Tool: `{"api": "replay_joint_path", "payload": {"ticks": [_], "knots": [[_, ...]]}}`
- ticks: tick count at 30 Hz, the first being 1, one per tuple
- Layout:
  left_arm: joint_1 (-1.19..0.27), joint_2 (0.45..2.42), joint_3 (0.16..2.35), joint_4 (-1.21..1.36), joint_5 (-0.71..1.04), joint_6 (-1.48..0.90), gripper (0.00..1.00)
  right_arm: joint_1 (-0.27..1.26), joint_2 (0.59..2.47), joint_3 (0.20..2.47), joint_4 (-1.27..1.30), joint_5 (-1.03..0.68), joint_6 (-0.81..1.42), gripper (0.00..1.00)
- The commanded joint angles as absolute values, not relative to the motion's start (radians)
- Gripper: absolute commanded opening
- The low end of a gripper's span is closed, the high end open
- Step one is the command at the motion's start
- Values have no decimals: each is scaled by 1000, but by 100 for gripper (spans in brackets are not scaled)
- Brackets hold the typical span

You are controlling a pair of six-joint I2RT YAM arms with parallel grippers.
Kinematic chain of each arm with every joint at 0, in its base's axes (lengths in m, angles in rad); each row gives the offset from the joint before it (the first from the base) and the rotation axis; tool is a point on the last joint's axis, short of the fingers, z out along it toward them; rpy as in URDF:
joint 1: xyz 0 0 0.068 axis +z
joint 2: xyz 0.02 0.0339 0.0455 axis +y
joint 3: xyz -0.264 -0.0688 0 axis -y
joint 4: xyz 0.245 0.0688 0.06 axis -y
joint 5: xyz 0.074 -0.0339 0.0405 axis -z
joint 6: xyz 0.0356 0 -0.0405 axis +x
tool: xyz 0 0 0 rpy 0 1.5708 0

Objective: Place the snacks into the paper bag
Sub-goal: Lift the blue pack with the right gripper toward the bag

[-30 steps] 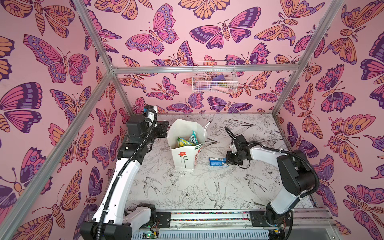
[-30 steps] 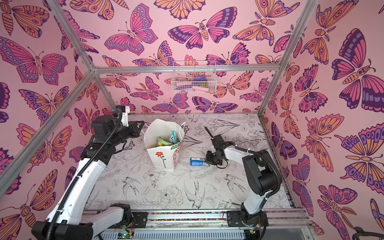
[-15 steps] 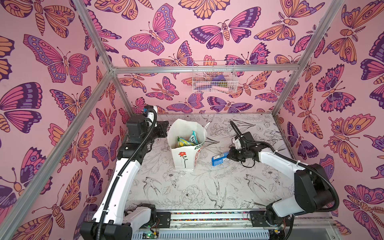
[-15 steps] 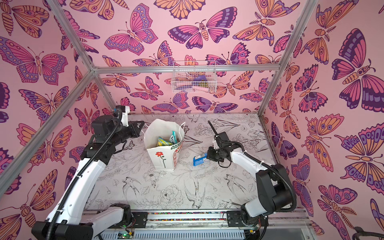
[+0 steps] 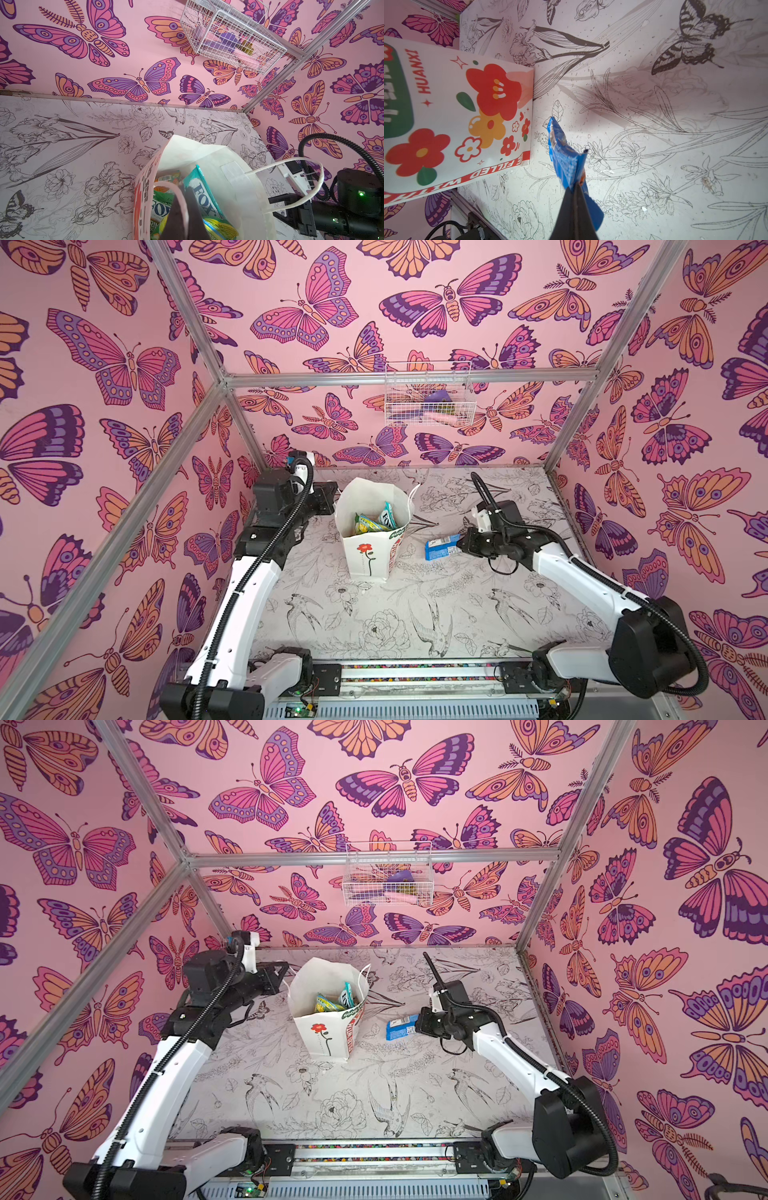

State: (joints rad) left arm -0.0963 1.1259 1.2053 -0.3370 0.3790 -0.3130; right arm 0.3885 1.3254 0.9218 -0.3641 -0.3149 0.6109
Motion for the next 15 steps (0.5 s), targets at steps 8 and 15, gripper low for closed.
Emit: {"api": "replay_joint_path", "payload": {"ticks": [8,15], "knots": [[-88,1106,1193,-279,416,-316,0,385,1238,976,-400,-315,623,0],[-88,1104,1192,-275,422,-317,0,386,1193,1016,-417,-305,622,0]]}}
